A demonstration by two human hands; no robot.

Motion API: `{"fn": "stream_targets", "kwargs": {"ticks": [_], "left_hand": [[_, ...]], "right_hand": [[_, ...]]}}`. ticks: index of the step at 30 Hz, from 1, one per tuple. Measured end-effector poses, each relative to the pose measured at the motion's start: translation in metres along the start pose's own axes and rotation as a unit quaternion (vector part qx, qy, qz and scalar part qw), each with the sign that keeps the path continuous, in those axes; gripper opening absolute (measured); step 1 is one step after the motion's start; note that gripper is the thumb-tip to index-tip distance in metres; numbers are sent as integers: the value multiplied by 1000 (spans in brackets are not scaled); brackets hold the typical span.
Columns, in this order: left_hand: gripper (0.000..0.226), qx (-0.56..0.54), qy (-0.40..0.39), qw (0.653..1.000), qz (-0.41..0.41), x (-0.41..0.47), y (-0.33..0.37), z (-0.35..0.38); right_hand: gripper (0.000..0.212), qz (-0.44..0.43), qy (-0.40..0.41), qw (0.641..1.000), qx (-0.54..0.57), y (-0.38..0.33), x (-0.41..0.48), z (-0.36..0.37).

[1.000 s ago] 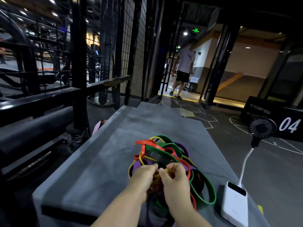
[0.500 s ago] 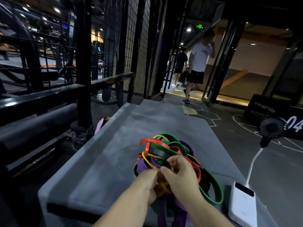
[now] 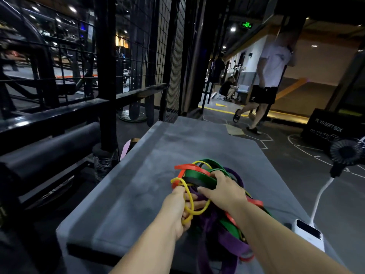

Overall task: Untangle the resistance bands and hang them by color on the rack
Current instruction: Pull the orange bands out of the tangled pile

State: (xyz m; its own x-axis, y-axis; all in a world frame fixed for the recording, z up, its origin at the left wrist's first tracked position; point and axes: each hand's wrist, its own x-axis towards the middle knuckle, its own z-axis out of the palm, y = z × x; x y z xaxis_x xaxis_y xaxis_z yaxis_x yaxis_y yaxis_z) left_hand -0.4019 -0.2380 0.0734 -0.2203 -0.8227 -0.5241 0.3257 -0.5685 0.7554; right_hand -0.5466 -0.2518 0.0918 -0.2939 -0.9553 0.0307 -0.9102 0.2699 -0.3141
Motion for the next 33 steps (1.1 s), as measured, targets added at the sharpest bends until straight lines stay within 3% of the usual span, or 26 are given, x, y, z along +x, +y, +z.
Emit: {"fn": "stream_targets", "kwargs": {"ticks": [3,5,9,12,14,17,22,26,29,33], "left_hand": [[62,3,-15,1000,18,5,6,-6],[68,85,-8,995,42,5,9,-10],[36,311,-31,944,102,-1,8,-18],[32,407,-90,902,110,-6,11,-25],[34,392,-125,904,112,-9,15,-27],[30,338,-110,922,154,-9,24,-29],[33,221,20,956,191,1,33,-34],[44,209,107,944,231,3,38,-36],[42,177,141,940,256,4,40,-37],[37,152,154,938,271,3,44,-31]], "right_hand": [[64,-5,-12,997,-77,-1,5,-7],[57,-26,-26,994,-104,-1,8,-12],[56,-26,-26,999,-21,7,24,-19],[44,-13,11,998,58,12,33,-34],[39,-3,38,993,113,13,39,-46],[37,-5,87,984,153,15,50,-64],[38,-24,197,967,161,9,72,-111],[41,-28,293,934,200,3,82,-152],[28,-35,180,968,171,3,77,-150],[40,-29,-10,999,26,8,70,-102]]}}
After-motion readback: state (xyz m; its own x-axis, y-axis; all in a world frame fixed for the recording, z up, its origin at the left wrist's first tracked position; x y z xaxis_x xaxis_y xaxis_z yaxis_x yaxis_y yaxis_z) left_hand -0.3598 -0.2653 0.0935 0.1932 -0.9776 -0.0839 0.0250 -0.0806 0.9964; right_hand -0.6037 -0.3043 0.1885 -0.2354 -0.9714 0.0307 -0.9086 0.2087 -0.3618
